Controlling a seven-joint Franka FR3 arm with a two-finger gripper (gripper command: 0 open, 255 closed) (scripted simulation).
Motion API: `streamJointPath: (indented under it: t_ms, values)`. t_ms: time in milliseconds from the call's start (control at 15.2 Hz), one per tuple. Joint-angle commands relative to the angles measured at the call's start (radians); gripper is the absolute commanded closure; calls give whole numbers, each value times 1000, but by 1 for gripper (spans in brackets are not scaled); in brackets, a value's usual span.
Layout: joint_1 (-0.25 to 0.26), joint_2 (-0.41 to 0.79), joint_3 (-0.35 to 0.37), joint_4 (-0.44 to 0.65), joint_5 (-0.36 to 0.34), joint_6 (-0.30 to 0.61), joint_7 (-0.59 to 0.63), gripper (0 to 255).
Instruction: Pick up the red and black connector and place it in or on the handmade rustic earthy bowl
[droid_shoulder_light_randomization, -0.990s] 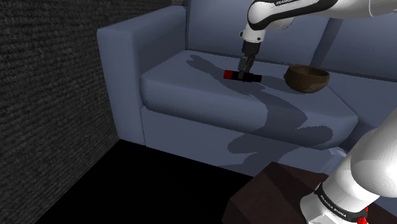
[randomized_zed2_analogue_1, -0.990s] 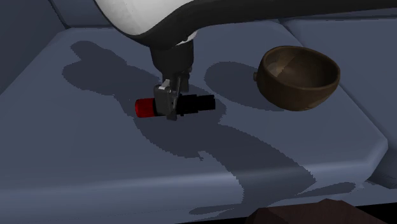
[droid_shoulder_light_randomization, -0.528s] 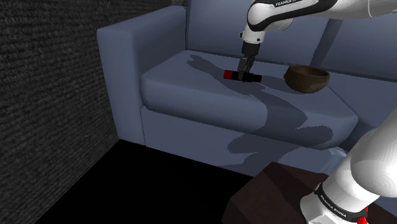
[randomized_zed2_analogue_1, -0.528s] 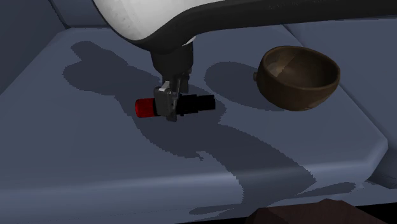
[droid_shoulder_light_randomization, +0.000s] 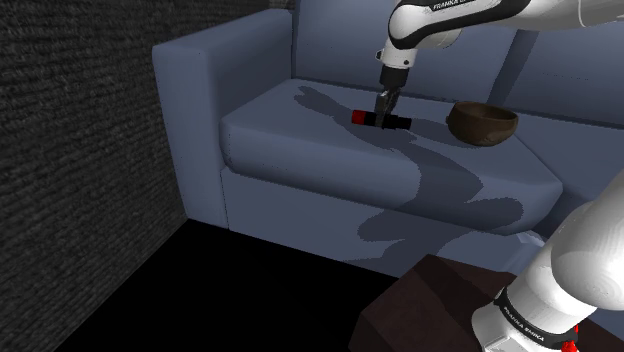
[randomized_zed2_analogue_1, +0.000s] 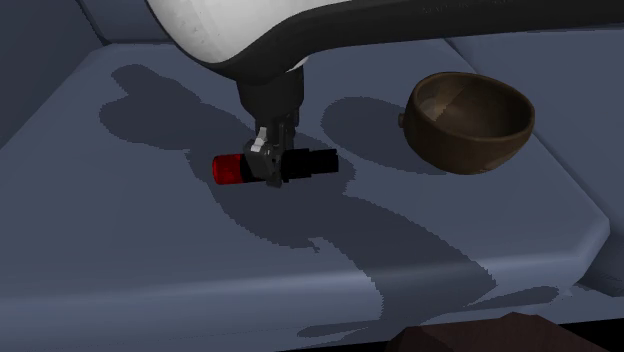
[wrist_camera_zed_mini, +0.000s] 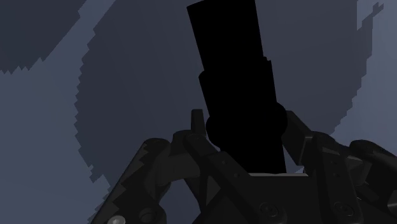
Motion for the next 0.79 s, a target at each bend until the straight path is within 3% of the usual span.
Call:
streamJointPath:
  t_ms: [0, 726]
  values:
    - [0, 0, 0, 0, 0, 0, 0, 255]
    - [0, -2, 0, 132, 0, -134, 2, 255]
